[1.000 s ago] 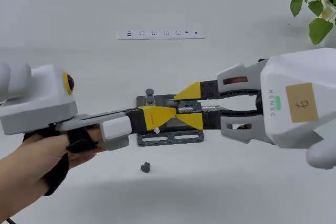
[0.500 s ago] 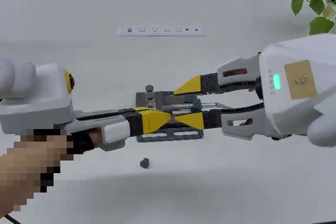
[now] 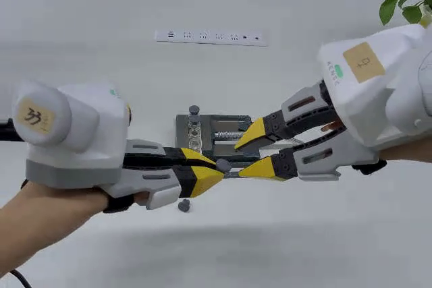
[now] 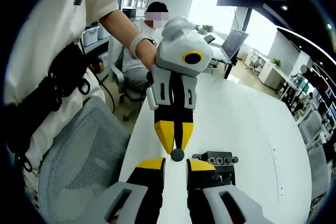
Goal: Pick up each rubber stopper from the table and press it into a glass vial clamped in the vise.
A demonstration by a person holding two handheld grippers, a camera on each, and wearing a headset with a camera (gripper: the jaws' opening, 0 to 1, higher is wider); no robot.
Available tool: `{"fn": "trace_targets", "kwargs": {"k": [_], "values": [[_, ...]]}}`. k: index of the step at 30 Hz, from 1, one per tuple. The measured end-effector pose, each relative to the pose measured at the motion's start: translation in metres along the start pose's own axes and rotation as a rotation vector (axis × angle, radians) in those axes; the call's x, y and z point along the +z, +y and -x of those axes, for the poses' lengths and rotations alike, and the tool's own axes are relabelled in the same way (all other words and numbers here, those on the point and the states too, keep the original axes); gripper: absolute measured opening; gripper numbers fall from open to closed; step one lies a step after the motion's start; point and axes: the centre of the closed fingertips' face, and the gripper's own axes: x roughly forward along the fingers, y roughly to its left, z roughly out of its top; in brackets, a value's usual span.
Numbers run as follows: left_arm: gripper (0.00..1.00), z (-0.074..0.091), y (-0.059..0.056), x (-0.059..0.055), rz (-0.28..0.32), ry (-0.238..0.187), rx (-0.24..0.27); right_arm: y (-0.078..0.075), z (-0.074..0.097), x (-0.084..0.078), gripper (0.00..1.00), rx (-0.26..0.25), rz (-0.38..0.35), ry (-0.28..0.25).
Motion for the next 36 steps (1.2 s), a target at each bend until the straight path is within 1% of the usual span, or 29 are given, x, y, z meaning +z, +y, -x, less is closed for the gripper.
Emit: {"fn": "trace_targets", "kwargs": {"k": [1, 2, 3, 4, 5, 6, 9, 10, 13, 15, 18, 22, 25, 32, 33, 36], "values": [[0.03, -0.001, -0.001, 0.0, -0.025, 0.012, -0.001, 0.002, -0.001, -0.001, 0.14, 0.017, -0.014, 0.002], [0.03, -0.002, -0.002, 0.0, -0.039, 0.016, 0.0, 0.003, -0.002, -0.001, 0.15, 0.027, -0.014, 0.007], [0.03, -0.003, -0.004, 0.001, -0.043, 0.019, -0.003, 0.004, -0.003, -0.003, 0.16, 0.031, -0.008, 0.016], [0.03, -0.004, -0.005, 0.002, -0.056, 0.023, -0.004, 0.005, -0.004, -0.004, 0.15, 0.037, 0.003, 0.027], [0.03, -0.004, -0.004, 0.001, -0.091, 0.039, 0.002, 0.006, -0.005, -0.006, 0.14, 0.043, 0.013, 0.037], [0.03, -0.004, -0.005, 0.001, -0.108, 0.047, 0.003, 0.007, -0.006, -0.006, 0.14, 0.046, 0.018, 0.041], [0.03, -0.006, -0.007, 0.0, -0.142, 0.067, -0.001, 0.009, -0.008, -0.007, 0.13, 0.058, 0.021, 0.048], [0.03, -0.006, -0.008, -0.001, -0.16, 0.081, -0.004, 0.008, -0.008, -0.008, 0.13, 0.058, 0.022, 0.051], [0.03, -0.005, -0.009, -0.004, -0.18, 0.095, -0.005, 0.01, -0.01, -0.008, 0.13, 0.065, 0.027, 0.055], [0.03, -0.005, -0.009, -0.004, -0.174, 0.093, -0.008, 0.012, -0.011, -0.009, 0.12, 0.07, 0.034, 0.061], [0.03, -0.005, -0.008, -0.006, -0.198, 0.106, -0.003, 0.014, -0.013, -0.01, 0.11, 0.078, 0.041, 0.068], [0.03, -0.005, -0.007, -0.009, -0.198, 0.113, -0.008, 0.016, -0.015, -0.011, 0.1, 0.08, 0.053, 0.074], [0.03, -0.006, -0.007, -0.01, -0.187, 0.11, -0.011, 0.018, -0.017, -0.01, 0.1, 0.086, 0.051, 0.072], [0.03, -0.006, -0.007, -0.01, -0.194, 0.107, -0.01, 0.017, -0.017, -0.01, 0.09, 0.089, 0.062, 0.079], [0.03, -0.006, -0.007, -0.011, -0.186, 0.108, -0.012, 0.018, -0.018, -0.011, 0.09, 0.092, 0.065, 0.08], [0.03, -0.007, -0.009, -0.011, -0.195, 0.107, -0.014, 0.019, -0.019, -0.011, 0.09, 0.095, 0.075, 0.088]]}}
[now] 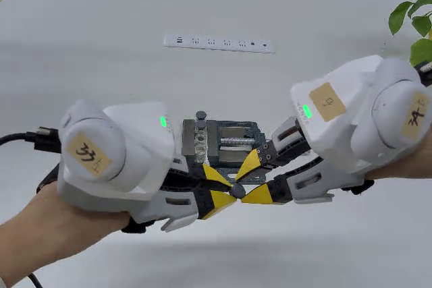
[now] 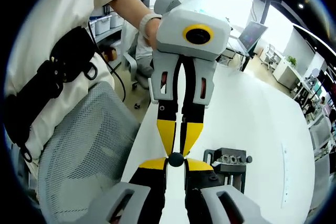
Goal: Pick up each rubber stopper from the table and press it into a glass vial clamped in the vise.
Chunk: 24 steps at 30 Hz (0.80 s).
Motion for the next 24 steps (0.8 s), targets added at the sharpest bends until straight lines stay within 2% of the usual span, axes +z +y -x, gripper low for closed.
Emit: {"fn": "trace_targets", "kwargs": {"k": [11, 24], "values": [[0.03, 0.0003, -0.0004, -0.0015, 0.023, -0.002, 0.0, 0.0006, -0.0023, -0.0001, 0.08, 0.001, 0.021, 0.015], [0.03, -0.0027, -0.0039, -0.0048, 0.005, 0.016, -0.009, 0.0025, -0.0052, -0.0019, 0.08, 0.043, -0.001, 0.039]]}}
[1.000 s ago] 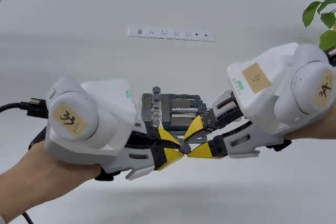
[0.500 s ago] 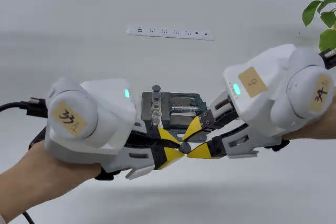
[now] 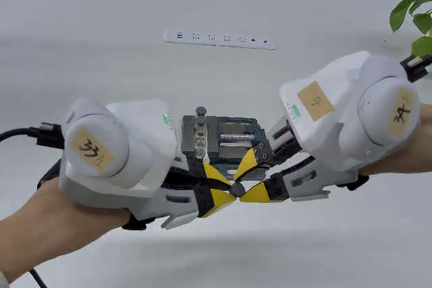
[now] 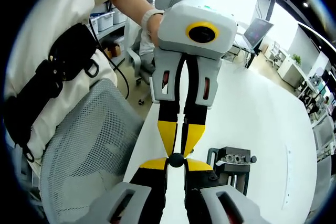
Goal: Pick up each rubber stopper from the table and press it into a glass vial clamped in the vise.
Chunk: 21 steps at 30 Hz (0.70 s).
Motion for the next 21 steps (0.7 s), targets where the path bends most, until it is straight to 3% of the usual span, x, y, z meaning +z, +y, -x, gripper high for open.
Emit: {"fn": "trace_targets", "kwargs": {"k": [8, 10, 16, 21], "values": [[0.03, -0.0012, -0.0001, -0.0003, -0.02, 0.005, 0.011, 0.0, -0.0007, -0.0008, 0.07, 0.011, -0.018, -0.002], [0.03, -0.0005, 0.0017, 0.0002, 0.025, -0.005, 0.011, -0.0008, -0.0003, -0.0001, 0.07, 0.007, -0.009, -0.004], [0.03, -0.0011, 0.0003, 0.0003, -0.01, 0.002, 0.015, -0.0012, -0.0017, -0.0013, 0.07, 0.008, -0.011, 0.006], [0.03, -0.0003, 0.0005, 0.0009, 0.013, -0.015, 0.017, -0.0014, -0.0009, -0.0008, 0.06, 0.011, -0.018, 0.001]]}}
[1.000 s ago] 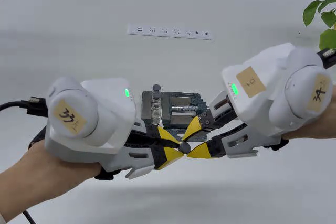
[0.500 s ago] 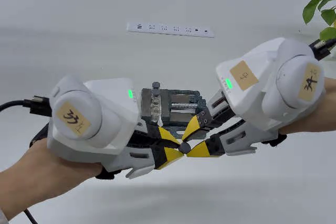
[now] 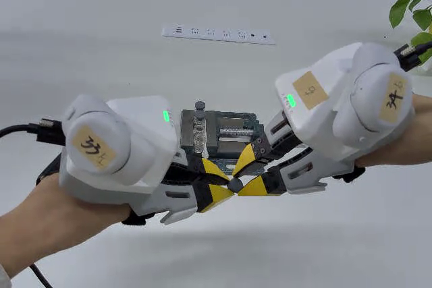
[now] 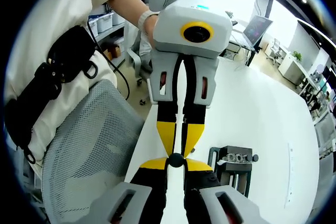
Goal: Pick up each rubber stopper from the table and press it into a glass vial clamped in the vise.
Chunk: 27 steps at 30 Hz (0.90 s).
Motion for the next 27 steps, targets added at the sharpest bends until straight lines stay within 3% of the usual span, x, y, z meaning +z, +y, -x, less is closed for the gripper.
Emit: {"fn": "trace_targets", "kwargs": {"k": [19, 27], "values": [[0.03, 0.0031, 0.0066, 0.0025, 0.146, -0.062, 0.002, -0.0067, 0.002, 0.0015, 0.07, -0.004, 0.014, 0.0], [0.04, 0.0012, 0.0042, 0.0016, 0.106, -0.068, 0.007, -0.0054, 0.0009, 0.0009, 0.06, 0.012, 0.012, 0.009]]}}
